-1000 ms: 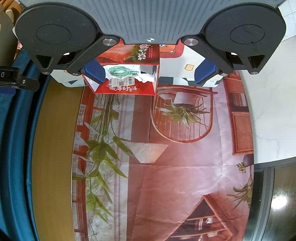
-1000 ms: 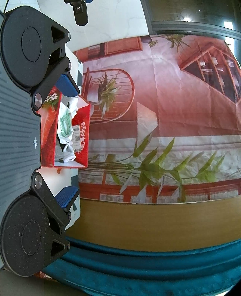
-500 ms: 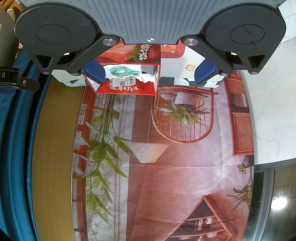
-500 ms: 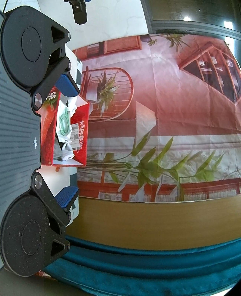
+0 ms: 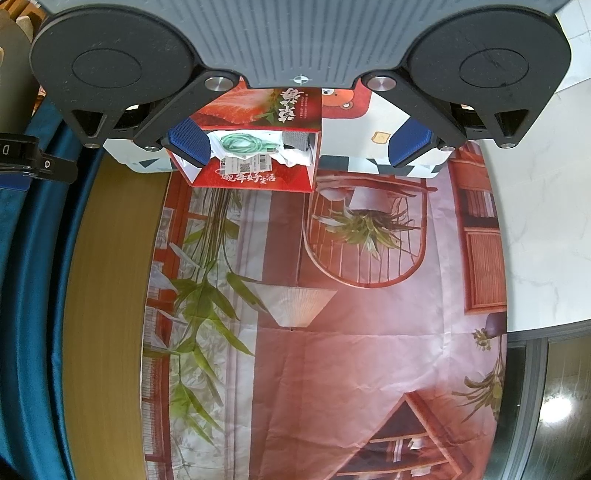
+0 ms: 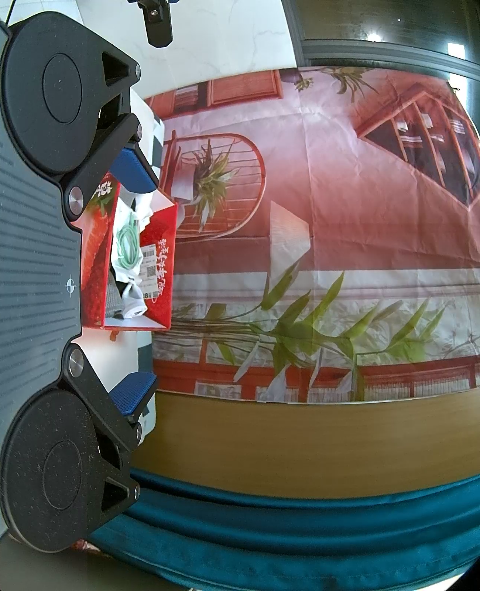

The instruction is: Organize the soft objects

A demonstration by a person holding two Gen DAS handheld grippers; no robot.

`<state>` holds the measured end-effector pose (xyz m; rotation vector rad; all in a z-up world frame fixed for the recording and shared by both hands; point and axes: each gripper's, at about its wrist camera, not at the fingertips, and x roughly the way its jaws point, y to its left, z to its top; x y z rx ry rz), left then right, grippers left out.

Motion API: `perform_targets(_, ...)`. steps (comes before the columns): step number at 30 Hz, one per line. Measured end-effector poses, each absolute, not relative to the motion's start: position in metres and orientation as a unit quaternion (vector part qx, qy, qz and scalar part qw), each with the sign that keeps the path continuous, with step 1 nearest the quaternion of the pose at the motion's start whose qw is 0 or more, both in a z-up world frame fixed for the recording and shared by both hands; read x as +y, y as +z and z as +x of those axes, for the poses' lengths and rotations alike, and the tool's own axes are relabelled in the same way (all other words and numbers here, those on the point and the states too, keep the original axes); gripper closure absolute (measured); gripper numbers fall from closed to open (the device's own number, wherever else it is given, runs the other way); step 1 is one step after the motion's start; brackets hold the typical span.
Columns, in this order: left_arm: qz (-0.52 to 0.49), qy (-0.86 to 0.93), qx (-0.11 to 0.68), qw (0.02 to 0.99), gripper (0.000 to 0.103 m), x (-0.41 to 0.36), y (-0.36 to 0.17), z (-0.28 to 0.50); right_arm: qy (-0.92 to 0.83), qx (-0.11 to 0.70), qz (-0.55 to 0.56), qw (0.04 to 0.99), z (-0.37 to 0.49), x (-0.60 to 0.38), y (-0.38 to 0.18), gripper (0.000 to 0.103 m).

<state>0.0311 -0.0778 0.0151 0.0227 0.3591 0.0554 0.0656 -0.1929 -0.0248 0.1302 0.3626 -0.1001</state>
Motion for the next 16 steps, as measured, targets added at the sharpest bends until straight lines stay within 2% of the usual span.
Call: perform_targets(16,0.009,0.026,0.175,0.984,0.0,-0.0775,0.0135,0.0302,-0.049,0.18,0.064,0.98,0.0656,-0.1932,-0.0253,0.0)
